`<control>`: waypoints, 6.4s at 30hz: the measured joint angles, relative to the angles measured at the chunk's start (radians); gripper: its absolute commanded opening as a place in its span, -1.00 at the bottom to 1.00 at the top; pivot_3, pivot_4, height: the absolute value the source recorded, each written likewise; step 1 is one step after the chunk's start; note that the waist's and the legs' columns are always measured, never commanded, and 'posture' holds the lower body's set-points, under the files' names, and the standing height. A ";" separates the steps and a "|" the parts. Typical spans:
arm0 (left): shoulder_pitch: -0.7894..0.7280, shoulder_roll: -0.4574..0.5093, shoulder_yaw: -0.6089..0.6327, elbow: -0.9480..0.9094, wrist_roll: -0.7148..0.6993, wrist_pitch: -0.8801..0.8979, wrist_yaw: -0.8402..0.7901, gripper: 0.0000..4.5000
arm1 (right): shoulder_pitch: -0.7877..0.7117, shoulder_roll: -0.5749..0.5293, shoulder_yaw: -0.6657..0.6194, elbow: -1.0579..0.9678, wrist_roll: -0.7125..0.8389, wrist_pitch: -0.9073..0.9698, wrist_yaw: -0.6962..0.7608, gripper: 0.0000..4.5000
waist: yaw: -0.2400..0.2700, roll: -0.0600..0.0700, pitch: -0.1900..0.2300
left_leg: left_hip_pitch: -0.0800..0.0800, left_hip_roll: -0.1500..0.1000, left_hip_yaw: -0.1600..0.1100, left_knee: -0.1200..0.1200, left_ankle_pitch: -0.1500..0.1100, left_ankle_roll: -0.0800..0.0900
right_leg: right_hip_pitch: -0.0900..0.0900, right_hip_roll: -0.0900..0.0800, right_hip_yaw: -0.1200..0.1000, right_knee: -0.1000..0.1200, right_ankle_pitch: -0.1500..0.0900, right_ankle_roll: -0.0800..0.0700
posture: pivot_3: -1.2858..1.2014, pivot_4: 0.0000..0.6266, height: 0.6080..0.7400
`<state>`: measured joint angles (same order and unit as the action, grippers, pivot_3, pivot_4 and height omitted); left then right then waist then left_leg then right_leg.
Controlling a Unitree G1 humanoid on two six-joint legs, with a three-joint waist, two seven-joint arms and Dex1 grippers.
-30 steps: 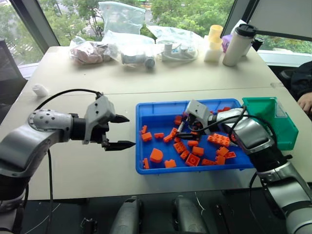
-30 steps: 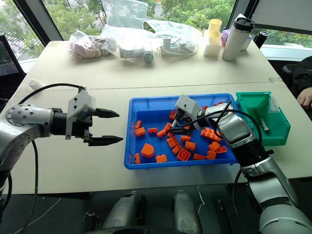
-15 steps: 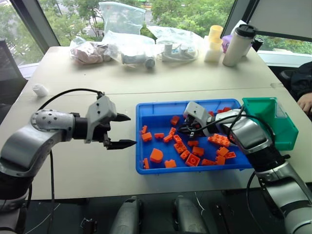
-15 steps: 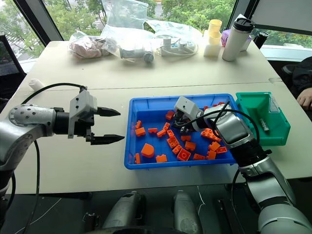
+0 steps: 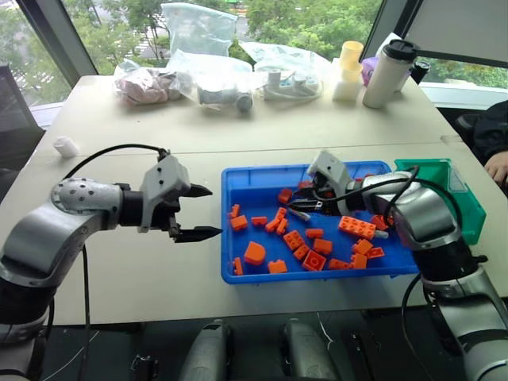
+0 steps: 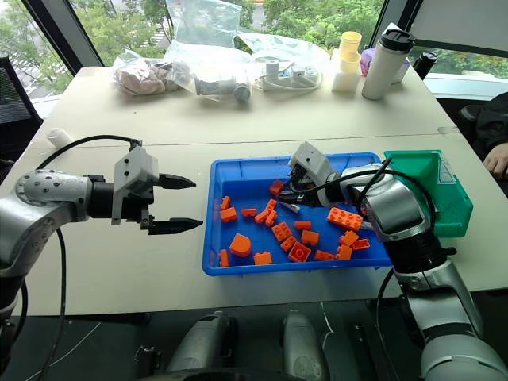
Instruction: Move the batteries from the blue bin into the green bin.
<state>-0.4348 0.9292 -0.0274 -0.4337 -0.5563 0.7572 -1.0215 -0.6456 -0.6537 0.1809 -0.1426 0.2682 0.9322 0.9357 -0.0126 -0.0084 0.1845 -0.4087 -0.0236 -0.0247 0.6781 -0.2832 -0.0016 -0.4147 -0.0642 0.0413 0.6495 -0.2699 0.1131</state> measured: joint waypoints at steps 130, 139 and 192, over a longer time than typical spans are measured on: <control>-0.193 -0.280 -0.155 0.165 0.155 -0.151 0.002 1.00 | -0.026 -0.192 0.033 0.388 -0.124 -0.194 0.008 -0.99 | 0.004 0.003 0.000 | 0.000 -0.002 0.002 0.003 -0.001 0.001 | 0.001 0.001 0.002 0.000 0.000 0.001 | 0.03 -0.52 1.00; -0.193 -0.280 -0.155 0.165 0.156 -0.151 0.003 1.00 | -0.028 -0.199 0.019 0.358 -0.136 -0.175 0.021 -1.00 | 0.000 0.003 0.000 | 0.000 -0.002 0.003 0.002 -0.001 0.001 | 0.000 0.001 0.002 0.000 0.000 0.001 | 0.03 -0.52 1.00; -0.226 -0.312 -0.156 0.177 0.111 -0.112 -0.043 1.00 | 0.125 -0.390 -0.012 0.101 -0.053 -0.221 0.183 0.99 | 0.003 0.005 0.000 | 0.000 -0.001 0.003 0.003 -0.001 0.001 | 0.001 0.001 0.002 0.000 0.001 0.002 | 0.03 -0.52 1.00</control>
<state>-0.6613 0.6168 -0.1833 -0.2566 -0.4451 0.6453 -1.0643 -0.5206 -1.0436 0.1692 -0.0415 0.2151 0.7113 1.1186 -0.0094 -0.0038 0.1847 -0.4088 -0.0245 -0.0220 0.6810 -0.2837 -0.0002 -0.4141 -0.0630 0.0436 0.6495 -0.2693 0.1146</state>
